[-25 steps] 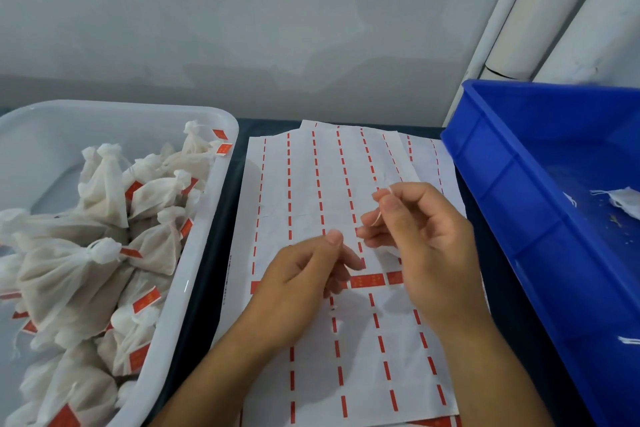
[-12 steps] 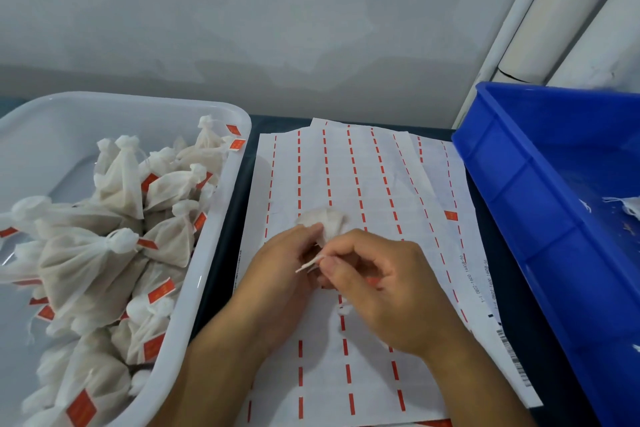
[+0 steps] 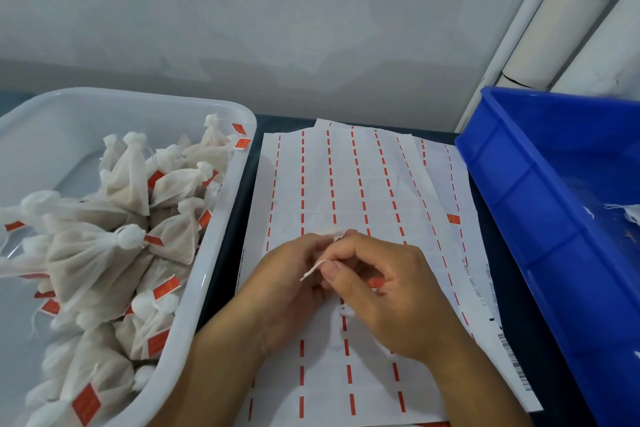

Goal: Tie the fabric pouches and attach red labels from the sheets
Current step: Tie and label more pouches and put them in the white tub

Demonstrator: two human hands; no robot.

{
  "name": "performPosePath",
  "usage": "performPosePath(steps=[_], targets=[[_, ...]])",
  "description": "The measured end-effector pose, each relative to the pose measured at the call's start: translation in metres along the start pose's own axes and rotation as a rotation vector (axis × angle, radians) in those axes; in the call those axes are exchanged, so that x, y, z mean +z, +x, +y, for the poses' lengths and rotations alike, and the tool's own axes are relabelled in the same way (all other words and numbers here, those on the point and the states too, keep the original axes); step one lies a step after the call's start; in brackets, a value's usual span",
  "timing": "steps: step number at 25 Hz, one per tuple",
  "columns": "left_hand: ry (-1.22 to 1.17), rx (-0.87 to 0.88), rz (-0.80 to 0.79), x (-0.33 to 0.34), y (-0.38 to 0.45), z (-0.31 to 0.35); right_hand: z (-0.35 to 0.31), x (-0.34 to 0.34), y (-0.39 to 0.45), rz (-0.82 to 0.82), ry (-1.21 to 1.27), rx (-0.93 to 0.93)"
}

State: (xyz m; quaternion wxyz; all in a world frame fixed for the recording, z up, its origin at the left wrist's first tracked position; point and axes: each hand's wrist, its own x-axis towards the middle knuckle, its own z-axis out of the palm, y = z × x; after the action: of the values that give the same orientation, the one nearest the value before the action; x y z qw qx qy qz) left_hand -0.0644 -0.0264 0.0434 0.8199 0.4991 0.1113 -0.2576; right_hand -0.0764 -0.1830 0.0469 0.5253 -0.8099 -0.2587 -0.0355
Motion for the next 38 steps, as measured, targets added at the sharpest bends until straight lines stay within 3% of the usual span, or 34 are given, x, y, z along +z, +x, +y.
performPosePath(steps=[7,10,14,16,18,25,30,34,38], targets=[[-0.307,0.030,0.013,0.004,-0.005,0.011,-0.001,-0.007,-0.002,-0.014,0.017,0.077],[-0.257,0.114,0.014,0.002,-0.006,0.011,0.005,-0.013,0.000,0.037,0.047,0.193],[0.227,0.169,0.140,-0.001,-0.005,-0.002,0.008,-0.017,0.003,0.146,0.126,0.307],[0.550,0.140,0.213,-0.001,-0.006,-0.005,0.009,-0.019,0.003,0.178,0.144,0.298],[0.818,0.161,0.186,-0.001,-0.006,-0.006,0.010,-0.022,0.003,0.201,0.177,0.249],[1.290,0.607,0.087,0.001,-0.005,-0.017,0.005,-0.020,-0.001,0.154,-0.073,0.048],[1.233,0.621,-0.064,0.004,-0.008,-0.022,0.009,-0.019,-0.003,-0.016,-0.038,0.049],[1.104,0.574,-0.105,0.008,-0.010,-0.019,0.012,-0.023,-0.001,-0.027,0.104,0.129],[0.942,0.459,-0.075,0.007,-0.009,-0.014,0.015,-0.024,0.000,0.040,0.012,0.139]])
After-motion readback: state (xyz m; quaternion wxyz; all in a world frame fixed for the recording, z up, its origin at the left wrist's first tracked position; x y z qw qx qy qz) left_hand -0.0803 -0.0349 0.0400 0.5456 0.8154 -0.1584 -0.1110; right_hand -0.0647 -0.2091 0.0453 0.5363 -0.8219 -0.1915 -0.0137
